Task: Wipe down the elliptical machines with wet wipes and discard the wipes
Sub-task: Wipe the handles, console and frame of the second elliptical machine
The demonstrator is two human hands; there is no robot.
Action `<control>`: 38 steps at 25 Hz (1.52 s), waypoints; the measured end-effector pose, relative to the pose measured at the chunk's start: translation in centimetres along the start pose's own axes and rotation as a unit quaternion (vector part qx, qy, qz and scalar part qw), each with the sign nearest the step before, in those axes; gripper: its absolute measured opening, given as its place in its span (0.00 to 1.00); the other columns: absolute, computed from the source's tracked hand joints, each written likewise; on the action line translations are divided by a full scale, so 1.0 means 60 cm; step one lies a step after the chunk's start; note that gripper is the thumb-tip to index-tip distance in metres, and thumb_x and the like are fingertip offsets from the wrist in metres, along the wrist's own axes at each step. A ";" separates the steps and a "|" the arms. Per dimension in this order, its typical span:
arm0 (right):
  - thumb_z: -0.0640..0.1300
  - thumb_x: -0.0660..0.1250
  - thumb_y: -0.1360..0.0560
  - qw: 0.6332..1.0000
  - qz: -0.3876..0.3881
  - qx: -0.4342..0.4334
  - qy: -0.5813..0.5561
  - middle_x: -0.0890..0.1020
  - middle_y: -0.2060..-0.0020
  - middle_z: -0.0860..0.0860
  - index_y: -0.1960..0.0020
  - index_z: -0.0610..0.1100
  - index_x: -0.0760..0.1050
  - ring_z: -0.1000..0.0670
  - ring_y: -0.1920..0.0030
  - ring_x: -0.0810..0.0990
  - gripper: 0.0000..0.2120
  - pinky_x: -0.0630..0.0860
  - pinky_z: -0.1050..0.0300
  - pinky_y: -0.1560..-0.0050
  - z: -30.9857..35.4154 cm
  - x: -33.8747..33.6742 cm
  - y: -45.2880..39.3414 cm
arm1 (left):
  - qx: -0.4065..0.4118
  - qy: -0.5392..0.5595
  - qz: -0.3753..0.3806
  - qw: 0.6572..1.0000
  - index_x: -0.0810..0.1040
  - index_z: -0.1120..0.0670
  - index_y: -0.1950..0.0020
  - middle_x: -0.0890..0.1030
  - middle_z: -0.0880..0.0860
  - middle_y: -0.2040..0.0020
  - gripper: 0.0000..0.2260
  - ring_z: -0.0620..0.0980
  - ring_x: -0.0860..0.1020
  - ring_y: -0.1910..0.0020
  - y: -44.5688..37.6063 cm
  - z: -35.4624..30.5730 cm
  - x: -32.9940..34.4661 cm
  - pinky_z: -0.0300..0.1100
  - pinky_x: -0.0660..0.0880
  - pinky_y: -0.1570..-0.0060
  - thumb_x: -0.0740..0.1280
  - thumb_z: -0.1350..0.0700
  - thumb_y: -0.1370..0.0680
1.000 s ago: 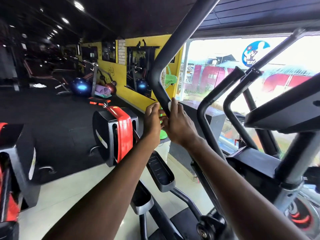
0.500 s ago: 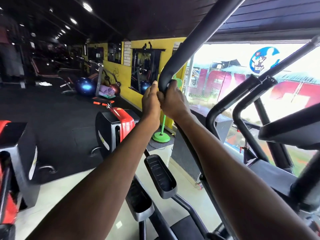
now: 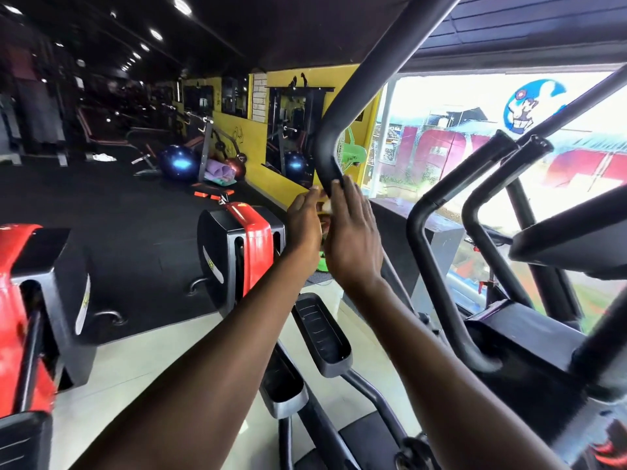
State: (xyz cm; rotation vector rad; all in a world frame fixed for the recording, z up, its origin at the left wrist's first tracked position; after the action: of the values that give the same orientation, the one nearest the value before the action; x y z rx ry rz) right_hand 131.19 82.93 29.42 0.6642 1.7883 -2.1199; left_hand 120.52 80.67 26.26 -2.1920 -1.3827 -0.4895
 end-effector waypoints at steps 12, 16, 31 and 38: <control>0.43 0.60 0.28 0.844 0.059 0.332 -0.416 0.85 0.55 0.48 0.53 0.49 0.81 0.47 0.52 0.82 0.11 0.79 0.45 0.48 -0.067 0.160 0.070 | -0.102 -0.058 -0.084 0.990 0.82 0.53 0.66 0.82 0.53 0.62 0.10 0.55 0.80 0.58 -0.025 0.121 -0.102 0.45 0.75 0.55 0.72 0.50 0.28; 0.38 0.63 0.24 0.825 0.040 0.380 -0.416 0.84 0.59 0.50 0.55 0.48 0.79 0.47 0.57 0.82 0.08 0.79 0.43 0.50 -0.114 0.253 0.042 | -0.131 -0.050 -0.041 0.989 0.82 0.53 0.56 0.83 0.54 0.57 0.10 0.55 0.82 0.56 -0.109 0.175 -0.112 0.40 0.78 0.63 0.70 0.47 0.25; 0.37 0.69 0.24 0.759 -0.055 0.490 -0.426 0.81 0.64 0.46 0.52 0.41 0.78 0.54 0.68 0.80 0.02 0.76 0.61 0.68 -0.311 0.475 -0.101 | -0.160 -0.062 0.115 0.978 0.78 0.56 0.60 0.76 0.56 0.66 0.08 0.50 0.72 0.72 -0.434 0.329 -0.046 0.38 0.67 0.73 0.70 0.53 0.23; 0.37 0.66 0.22 0.793 -0.080 0.507 -0.327 0.82 0.59 0.46 0.47 0.40 0.78 0.49 0.60 0.82 0.05 0.79 0.63 0.65 -0.392 0.436 -0.115 | -0.188 -0.057 0.217 0.956 0.78 0.52 0.66 0.78 0.49 0.69 0.10 0.47 0.75 0.67 -0.468 0.366 0.041 0.37 0.70 0.68 0.74 0.53 0.27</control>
State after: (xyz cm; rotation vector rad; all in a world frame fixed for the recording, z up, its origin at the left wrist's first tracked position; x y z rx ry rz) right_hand 109.21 109.18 18.76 -0.0992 0.2597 -2.8433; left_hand 96.92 105.38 15.96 -2.7727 -0.8637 -0.4953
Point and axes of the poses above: each hand's wrist, its own y-axis away from the middle knuckle, its own x-axis out of the palm, z = x × y, the point moved 7 cm from there along -y, towards the middle knuckle
